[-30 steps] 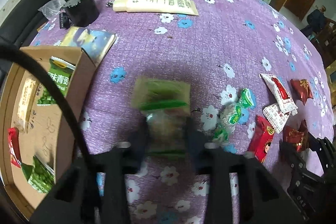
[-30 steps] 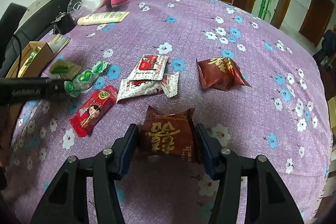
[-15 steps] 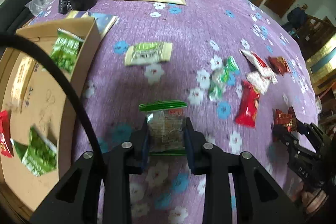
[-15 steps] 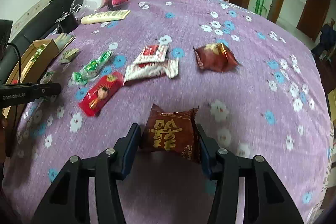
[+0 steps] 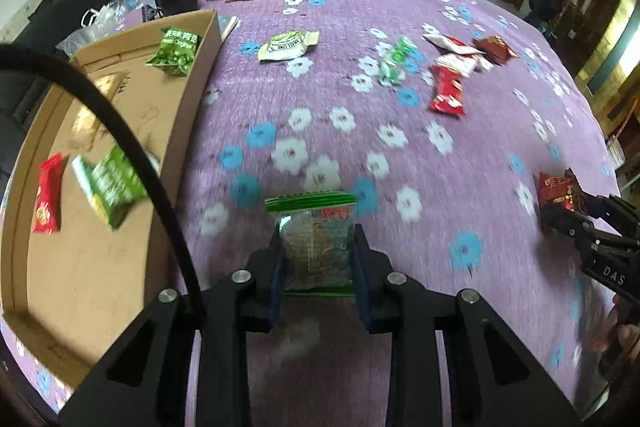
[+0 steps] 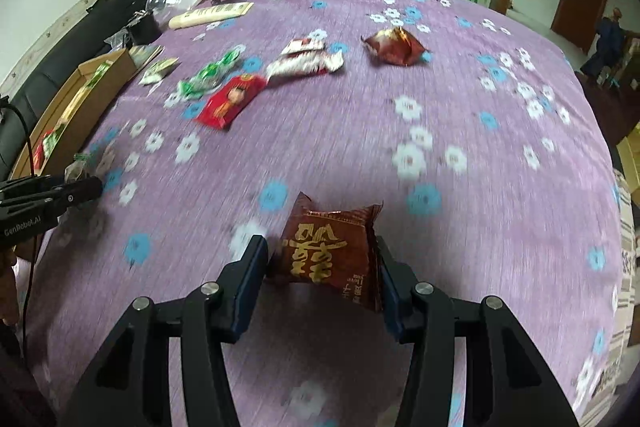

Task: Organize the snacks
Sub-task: 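Carry both held packets over to the cardboard box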

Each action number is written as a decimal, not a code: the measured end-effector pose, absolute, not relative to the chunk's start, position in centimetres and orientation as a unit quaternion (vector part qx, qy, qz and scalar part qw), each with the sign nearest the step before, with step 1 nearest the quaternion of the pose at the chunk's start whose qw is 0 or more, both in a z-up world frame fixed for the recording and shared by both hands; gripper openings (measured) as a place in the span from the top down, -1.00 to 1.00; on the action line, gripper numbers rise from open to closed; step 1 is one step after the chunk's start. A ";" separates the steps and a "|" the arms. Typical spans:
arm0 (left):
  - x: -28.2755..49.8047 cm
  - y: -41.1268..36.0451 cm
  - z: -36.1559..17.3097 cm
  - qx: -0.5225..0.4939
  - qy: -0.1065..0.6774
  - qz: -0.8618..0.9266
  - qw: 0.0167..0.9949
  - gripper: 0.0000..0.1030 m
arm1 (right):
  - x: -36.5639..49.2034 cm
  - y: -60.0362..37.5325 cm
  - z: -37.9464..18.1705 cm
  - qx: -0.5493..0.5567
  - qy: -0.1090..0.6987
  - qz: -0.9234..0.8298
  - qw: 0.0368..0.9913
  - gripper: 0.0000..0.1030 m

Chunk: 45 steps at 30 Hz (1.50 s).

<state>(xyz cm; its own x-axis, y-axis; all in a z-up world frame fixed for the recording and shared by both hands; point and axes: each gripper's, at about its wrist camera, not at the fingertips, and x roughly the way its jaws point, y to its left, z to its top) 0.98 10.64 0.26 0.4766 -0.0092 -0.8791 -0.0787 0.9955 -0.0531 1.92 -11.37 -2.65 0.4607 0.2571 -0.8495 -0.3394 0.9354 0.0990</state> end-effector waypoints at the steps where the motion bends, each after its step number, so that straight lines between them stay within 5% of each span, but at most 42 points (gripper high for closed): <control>1: 0.3 10.6 0.3 -0.047 0.510 0.013 0.859 0.40 | 1.4 -11.4 -2.7 -0.043 0.488 0.171 0.855 0.00; 11: -1.4 9.5 -0.1 -0.041 0.514 -0.015 0.857 0.40 | 0.9 -11.1 -2.7 -0.039 0.496 0.141 0.856 0.01; 16: -2.0 9.5 0.1 -0.045 0.510 -0.025 0.858 0.40 | -0.2 -10.5 -1.8 -0.049 0.485 0.140 0.862 0.23; 45: -4.6 13.2 2.9 -0.081 0.482 -0.091 0.868 0.40 | -4.5 -8.0 1.4 -0.016 0.480 0.190 0.856 0.23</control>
<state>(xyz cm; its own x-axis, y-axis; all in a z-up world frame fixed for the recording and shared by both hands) -4.64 13.19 2.86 0.5183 -0.2353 -0.8222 0.0788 0.9705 -0.2281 -4.54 -7.97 1.36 0.4665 0.3106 -0.8282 -0.3415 0.9270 0.1553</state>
